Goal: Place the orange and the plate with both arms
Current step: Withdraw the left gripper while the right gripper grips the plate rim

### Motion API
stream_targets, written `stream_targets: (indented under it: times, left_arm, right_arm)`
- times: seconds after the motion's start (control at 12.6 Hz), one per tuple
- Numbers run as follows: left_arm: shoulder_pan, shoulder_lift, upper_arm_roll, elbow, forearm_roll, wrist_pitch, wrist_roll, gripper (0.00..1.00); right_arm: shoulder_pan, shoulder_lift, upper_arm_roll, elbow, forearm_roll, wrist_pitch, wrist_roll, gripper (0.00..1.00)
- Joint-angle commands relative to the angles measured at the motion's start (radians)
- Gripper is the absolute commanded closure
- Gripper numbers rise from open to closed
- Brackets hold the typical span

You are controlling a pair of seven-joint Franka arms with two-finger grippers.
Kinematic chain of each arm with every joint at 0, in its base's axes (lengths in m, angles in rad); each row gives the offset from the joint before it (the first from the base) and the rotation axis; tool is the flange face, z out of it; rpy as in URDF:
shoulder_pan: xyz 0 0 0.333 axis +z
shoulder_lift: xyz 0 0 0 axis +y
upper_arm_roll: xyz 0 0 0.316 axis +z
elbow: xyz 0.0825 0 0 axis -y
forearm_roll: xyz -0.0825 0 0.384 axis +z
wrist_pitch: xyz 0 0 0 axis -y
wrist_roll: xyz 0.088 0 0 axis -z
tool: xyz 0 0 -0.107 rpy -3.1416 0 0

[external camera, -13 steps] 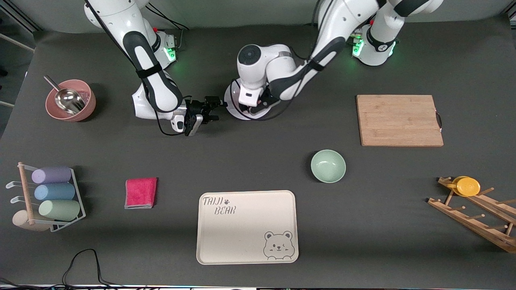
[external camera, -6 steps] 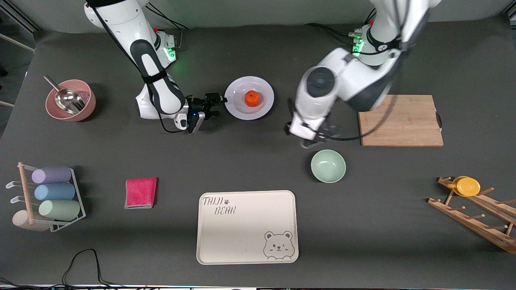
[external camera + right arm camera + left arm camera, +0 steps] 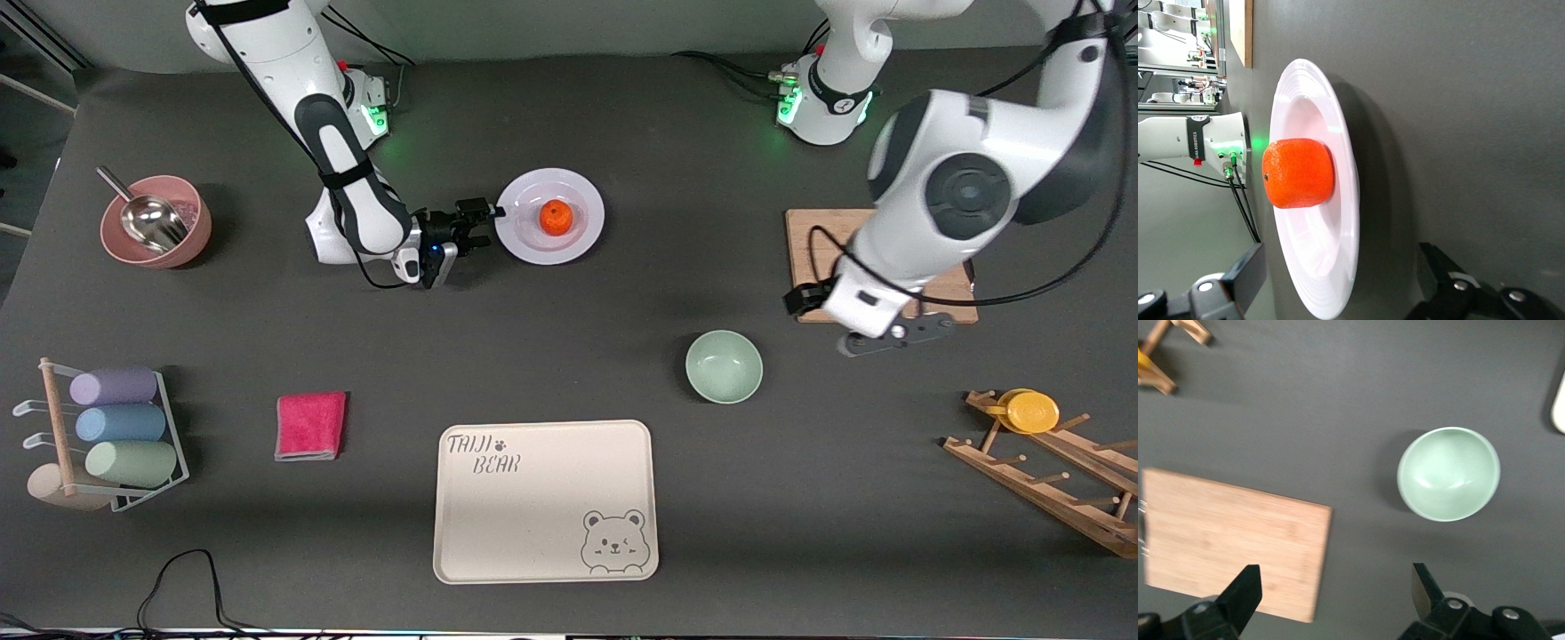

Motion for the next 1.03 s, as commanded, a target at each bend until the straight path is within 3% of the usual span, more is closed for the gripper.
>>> stream_targets:
  times: [0.0,0.16,0.4,0.55,0.63,0.71,0.95]
  left_arm:
    - [0.007,-0.065,0.092,-0.029,-0.004,-0.042,0.230,0.00]
    - [0.033,-0.100,0.151,-0.039,-0.003,-0.062,0.349,0.00]
    - [0.101,-0.192,0.116,-0.086,0.040,-0.087,0.372,0.00]
    - [0.075,-0.218,0.164,-0.042,0.040,-0.168,0.371,0.00]
    - [0.037,-0.215,0.213,-0.013,0.040,-0.193,0.372,0.00]
    - [0.007,-0.218,0.250,0.001,0.040,-0.208,0.377,0.00]
    - [-0.007,-0.206,0.260,0.061,0.042,-0.286,0.372,0.00]
  right_arm:
    - [0.007,0.012,-0.003,0.004,0.032,-0.022,-0.035,0.04]
    - [0.009,0.012,-0.002,0.006,0.057,-0.033,-0.036,0.06]
    - [0.035,0.044,0.001,0.007,0.110,-0.040,-0.093,0.11]
    - [0.035,0.045,0.006,0.007,0.117,-0.040,-0.102,0.13]
    - [0.035,0.047,0.008,0.007,0.118,-0.040,-0.102,0.19]
    - [0.035,0.050,0.008,0.007,0.118,-0.040,-0.104,0.28]
    - [0.038,0.050,0.008,0.009,0.117,-0.040,-0.104,0.91]
